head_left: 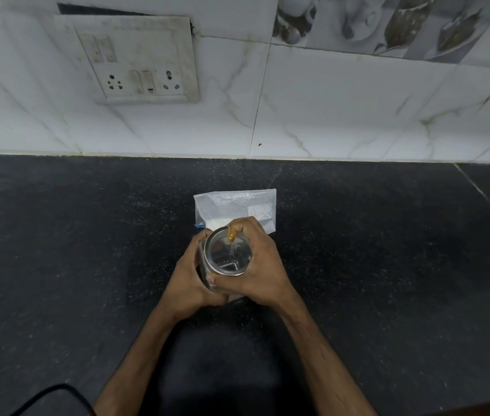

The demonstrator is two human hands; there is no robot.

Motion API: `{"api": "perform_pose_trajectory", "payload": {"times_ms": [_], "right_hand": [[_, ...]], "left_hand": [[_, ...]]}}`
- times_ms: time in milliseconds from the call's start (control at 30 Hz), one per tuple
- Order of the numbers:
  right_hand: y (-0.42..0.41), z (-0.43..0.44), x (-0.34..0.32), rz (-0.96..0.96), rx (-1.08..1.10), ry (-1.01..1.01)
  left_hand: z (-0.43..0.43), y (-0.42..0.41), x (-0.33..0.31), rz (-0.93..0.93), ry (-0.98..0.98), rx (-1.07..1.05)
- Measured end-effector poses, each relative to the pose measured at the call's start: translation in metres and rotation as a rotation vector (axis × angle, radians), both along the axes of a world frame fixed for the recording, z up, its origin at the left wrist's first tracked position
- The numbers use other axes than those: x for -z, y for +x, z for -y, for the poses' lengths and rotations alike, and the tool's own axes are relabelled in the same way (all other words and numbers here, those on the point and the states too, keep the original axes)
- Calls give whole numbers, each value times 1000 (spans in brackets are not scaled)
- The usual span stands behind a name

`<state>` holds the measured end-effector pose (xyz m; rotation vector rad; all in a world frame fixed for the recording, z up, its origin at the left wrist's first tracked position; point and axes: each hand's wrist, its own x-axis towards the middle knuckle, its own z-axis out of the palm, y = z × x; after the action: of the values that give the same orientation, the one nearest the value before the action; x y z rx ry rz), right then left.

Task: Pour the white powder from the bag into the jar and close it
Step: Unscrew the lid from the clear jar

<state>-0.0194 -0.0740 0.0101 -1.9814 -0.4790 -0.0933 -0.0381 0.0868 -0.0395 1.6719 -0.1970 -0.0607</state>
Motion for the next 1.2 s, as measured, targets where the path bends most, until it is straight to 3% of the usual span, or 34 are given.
{"api": "perform_pose_trajectory", "payload": {"times_ms": [167, 333, 400, 567, 633, 767, 833, 933, 1100, 1200], "right_hand": [[1, 9, -6, -148, -149, -33], [-5, 12, -15, -201, -161, -158], [-15, 9, -19, -131, -66, -226], [-47, -35, -3, 87, 347, -127], [-41, -31, -1, 142, 294, -176], [-24, 2, -26, 39, -16, -450], [-29, -2, -31, 107, 50, -547], [-40, -25, -23, 142, 146, -523], [-41, -25, -28, 131, 18, -573], [-43, -26, -38, 192, 161, -565]], "left_hand": [[-16, 4, 0, -46, 67, 124], [-16, 3, 0, -30, 71, 141], [-12, -1, 1, -40, 57, 112], [-1, -7, 7, -7, 23, 35], [-1, -6, 7, 6, 37, 39], [-4, -7, 6, -12, 17, 77], [-4, -6, 6, -7, 20, 73], [-3, -6, 7, -20, 6, 72], [1, -9, 3, -18, -1, 51], [0, -7, 5, -1, 16, 38]]}}
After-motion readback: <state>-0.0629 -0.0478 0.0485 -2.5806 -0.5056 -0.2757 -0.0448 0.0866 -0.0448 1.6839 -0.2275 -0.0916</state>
